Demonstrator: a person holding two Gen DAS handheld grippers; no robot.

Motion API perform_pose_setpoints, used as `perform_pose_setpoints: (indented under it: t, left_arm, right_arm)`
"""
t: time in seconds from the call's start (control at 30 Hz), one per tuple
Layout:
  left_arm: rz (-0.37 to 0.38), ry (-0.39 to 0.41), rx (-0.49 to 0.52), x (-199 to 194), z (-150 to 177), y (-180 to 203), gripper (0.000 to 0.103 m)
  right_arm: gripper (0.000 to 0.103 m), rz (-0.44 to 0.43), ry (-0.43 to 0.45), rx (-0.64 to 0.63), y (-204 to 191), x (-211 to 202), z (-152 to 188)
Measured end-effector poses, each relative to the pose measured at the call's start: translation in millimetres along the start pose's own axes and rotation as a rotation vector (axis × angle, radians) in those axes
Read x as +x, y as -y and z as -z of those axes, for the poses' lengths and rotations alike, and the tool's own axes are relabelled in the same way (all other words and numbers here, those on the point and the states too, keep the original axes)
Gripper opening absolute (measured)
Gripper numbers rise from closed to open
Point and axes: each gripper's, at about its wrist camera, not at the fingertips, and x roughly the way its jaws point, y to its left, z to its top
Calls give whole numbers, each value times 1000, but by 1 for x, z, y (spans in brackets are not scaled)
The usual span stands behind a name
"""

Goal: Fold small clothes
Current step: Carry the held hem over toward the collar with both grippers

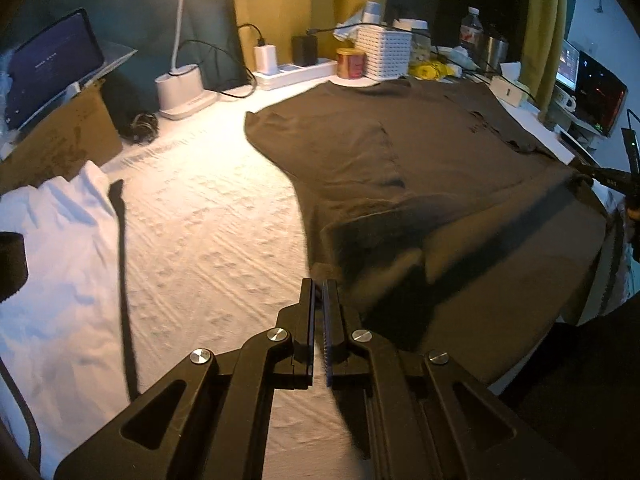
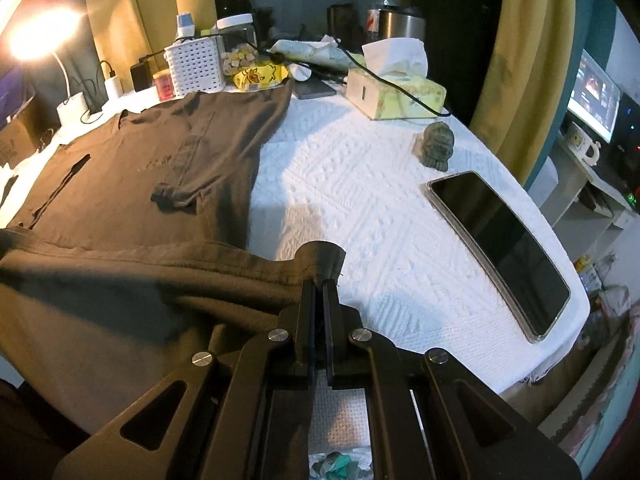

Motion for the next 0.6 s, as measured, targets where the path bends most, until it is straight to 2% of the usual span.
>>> perform_pose_setpoints:
  t: [0.07,0.1,0.13,0.2,0.3,0.5,0.6]
  left_arm:
    - [13,7,13,1,-2,-5,3]
    - [16,9,19,2,-3,-7,9]
    - [12,9,24,6,-5,-9,28]
    - [4,21,16,11,-9,-13,49]
    - [43,39,15,17,-17,-11,49]
    - [106,28,130,27,-21,20,49]
    - [138,27,157,27,-21,29,49]
  right_arm:
    - [4,1,1,0,0,1,0]
    - [4,0,1,1,1,1,-1]
    - [4,1,2,2,1,1,-1]
    - [4,1,0,2,1,1,-1]
    - [4,2,1,7,2,1,-2]
    - [4,2,-3,23,5,3,-1]
    - [4,2,-2,25,5,3,1]
